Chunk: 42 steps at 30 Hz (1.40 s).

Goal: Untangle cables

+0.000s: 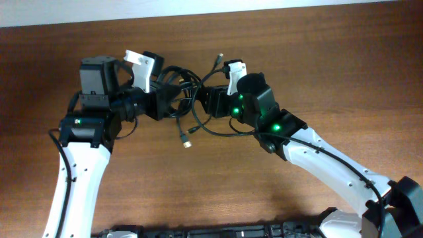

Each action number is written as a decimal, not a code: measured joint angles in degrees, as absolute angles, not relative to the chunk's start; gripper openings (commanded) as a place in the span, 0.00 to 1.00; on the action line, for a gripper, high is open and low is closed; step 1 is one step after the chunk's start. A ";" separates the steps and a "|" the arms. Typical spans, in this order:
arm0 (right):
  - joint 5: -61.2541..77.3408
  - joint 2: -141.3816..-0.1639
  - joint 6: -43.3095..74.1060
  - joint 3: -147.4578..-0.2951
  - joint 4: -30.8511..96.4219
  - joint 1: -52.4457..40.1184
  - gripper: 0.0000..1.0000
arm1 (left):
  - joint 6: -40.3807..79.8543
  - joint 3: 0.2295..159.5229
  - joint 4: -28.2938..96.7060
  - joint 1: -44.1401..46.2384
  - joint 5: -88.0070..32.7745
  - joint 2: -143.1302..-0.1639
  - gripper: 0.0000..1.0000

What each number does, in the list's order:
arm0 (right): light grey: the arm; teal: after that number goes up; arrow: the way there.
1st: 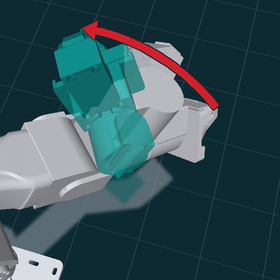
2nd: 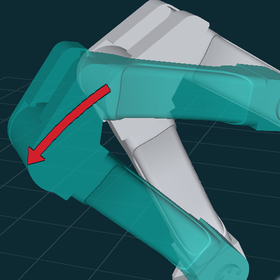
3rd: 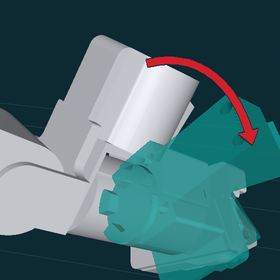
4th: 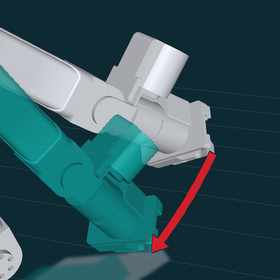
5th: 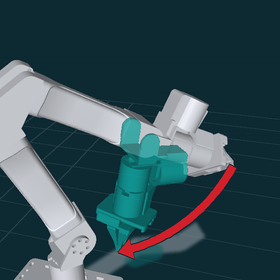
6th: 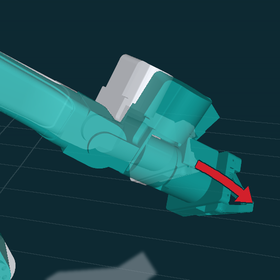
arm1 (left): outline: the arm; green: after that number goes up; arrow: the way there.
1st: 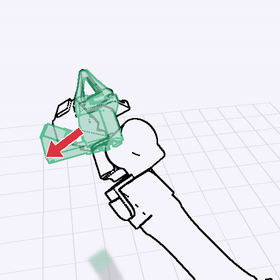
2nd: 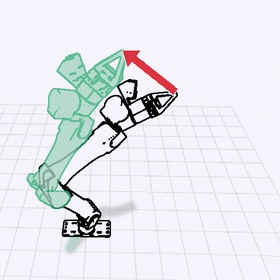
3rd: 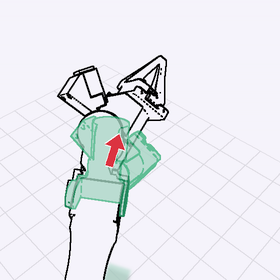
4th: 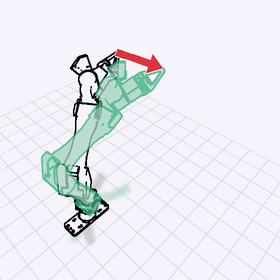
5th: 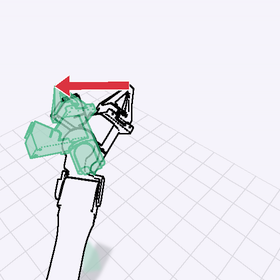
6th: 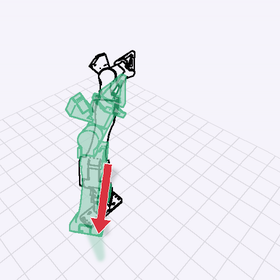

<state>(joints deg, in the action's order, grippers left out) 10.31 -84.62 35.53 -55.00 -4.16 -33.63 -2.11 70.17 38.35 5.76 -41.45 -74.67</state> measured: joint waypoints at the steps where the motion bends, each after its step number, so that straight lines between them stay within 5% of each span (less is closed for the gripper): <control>1: 8.03 -84.60 35.48 -55.00 -4.34 -33.91 0.55 | -3.84 70.17 38.41 5.85 -44.80 -74.78 0.00; 8: 9.04 -84.18 35.97 -55.20 -2.48 -29.39 0.55 | -17.23 70.08 47.59 5.65 -59.22 -76.84 0.00; 13: 22.24 -82.98 35.35 -56.03 6.09 -20.69 0.55 | -20.27 70.06 47.22 6.59 -58.76 -78.02 0.00; 14: 23.68 -82.94 35.42 -56.10 8.45 -18.63 0.57 | -20.60 70.06 46.94 6.74 -56.69 -78.02 0.06; 19: 15.09 -85.80 35.22 -55.66 11.42 -5.65 0.62 | -15.68 69.76 40.18 6.11 -52.51 -75.99 0.00; 27: 44.56 -85.80 27.81 -55.59 10.90 -11.68 0.54 | -3.22 69.76 33.98 10.96 -40.40 -76.55 0.03; 30: 48.77 -85.80 26.68 -55.59 10.92 -16.78 0.60 | 9.23 69.76 33.95 11.25 -29.32 -78.41 0.96; 31: 48.47 -85.80 26.57 -55.59 10.92 -17.89 0.63 | 11.51 69.76 33.93 11.25 -27.66 -78.78 0.99; 32: 47.57 -85.80 26.50 -55.59 10.94 -19.09 0.70 | 15.97 69.76 33.82 11.22 -25.28 -79.48 0.99; 37: 39.40 -85.80 26.04 -55.59 11.79 -20.25 0.73 | 25.02 69.78 36.88 11.22 -20.60 -83.40 0.97; 38: 38.24 -85.80 26.02 -55.59 12.12 -20.25 0.73 | 25.43 69.78 37.50 11.22 -20.45 -84.20 0.89; 40: 36.80 -85.80 25.91 -55.59 12.88 -20.25 0.72 | 26.20 69.82 39.38 11.22 -19.79 -86.41 0.57; 42: 35.97 -85.80 25.82 -55.59 14.02 -20.25 0.72 | 26.61 69.82 40.14 11.25 -19.16 -88.33 0.53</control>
